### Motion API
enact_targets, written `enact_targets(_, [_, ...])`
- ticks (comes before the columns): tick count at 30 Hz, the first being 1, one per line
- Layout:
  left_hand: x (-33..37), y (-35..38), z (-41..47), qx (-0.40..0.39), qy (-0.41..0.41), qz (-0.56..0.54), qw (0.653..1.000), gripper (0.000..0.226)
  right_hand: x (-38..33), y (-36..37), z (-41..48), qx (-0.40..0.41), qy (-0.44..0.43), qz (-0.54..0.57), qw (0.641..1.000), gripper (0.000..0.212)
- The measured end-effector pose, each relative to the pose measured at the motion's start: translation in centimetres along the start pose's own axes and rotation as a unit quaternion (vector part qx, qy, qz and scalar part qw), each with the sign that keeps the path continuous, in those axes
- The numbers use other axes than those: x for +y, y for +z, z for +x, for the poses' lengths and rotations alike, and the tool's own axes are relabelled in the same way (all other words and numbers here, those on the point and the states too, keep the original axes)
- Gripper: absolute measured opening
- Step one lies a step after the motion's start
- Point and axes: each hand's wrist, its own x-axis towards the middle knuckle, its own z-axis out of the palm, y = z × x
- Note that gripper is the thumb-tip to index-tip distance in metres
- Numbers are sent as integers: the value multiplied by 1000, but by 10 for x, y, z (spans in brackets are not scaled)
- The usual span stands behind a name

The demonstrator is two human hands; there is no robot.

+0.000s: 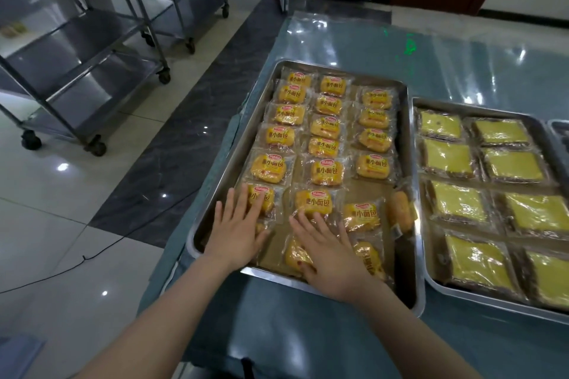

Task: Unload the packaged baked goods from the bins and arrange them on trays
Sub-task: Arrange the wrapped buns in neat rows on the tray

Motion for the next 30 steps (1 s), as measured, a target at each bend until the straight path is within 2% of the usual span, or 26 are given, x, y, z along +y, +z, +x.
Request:
enact_targets(3, [-6,7,3,-33,-9,-4,999,73,-1,-2,-3,65,50,-34,996,84])
enact_targets(6, [-8,9,4,-28,-10,2,1000,72,-5,-1,-1,98,86,20,991,75])
enact_targets(9, [-6,10,5,-20,-15,7,1000,72,-8,2,10,73,59,18,995,62])
enact_targets(12, [-4,11,4,-7,-15,30,999,71,-8,8,20,61,47,-20,997,61])
enact_targets(16, [-3,12,4,-11,-11,50,999,71,-3,16,22,10,-17,-56,998,56])
enact_targets(20, [-6,11,3,-32,6,35,999,73,-1,12,24,-58,-29,-45,997,66])
enact_targets(23, [-5,8,1,-31,4,32,999,73,-3,2,18,-93,-40,23,995,71])
enact_targets(25, [-4,7,0,5,7,28,1000,72,0,-5,9,-54,-45,92,993,70])
enact_targets(27, [-3,5,0,44,23,29,998,69,11,-14,1,43,-16,140,989,60])
enact_targets(30, [6,-1,7,56,56,31,996,68,39,-31,-4,176,77,103,976,47])
